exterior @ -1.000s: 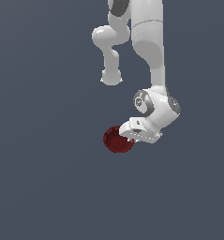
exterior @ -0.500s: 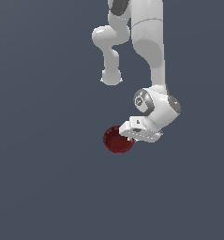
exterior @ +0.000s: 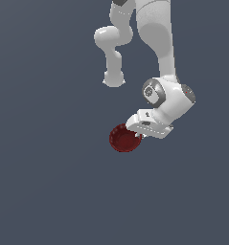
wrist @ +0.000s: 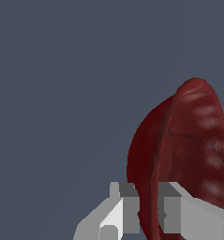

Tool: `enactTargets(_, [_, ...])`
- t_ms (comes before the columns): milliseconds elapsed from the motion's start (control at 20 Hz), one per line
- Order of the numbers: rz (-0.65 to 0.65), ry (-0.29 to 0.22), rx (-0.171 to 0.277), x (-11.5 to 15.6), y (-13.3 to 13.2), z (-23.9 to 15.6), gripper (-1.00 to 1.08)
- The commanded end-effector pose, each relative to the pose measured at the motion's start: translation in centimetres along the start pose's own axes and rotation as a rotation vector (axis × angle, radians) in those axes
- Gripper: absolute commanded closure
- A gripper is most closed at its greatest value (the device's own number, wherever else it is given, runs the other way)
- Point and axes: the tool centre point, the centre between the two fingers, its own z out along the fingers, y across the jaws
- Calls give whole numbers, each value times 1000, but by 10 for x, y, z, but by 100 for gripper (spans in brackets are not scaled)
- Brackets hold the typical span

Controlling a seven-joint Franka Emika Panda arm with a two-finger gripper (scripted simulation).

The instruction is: Pick up the object and move it to a goal position.

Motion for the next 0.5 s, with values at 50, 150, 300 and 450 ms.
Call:
enactTargets(50, [1,3,1,-7,3,-33,108])
enactTargets(150, [0,3,1,-12,4,-55,108])
enactTargets(300, [0,3,1,-21,7,-89,108])
enactTargets(450, [0,3,1,-28,9,-121,108])
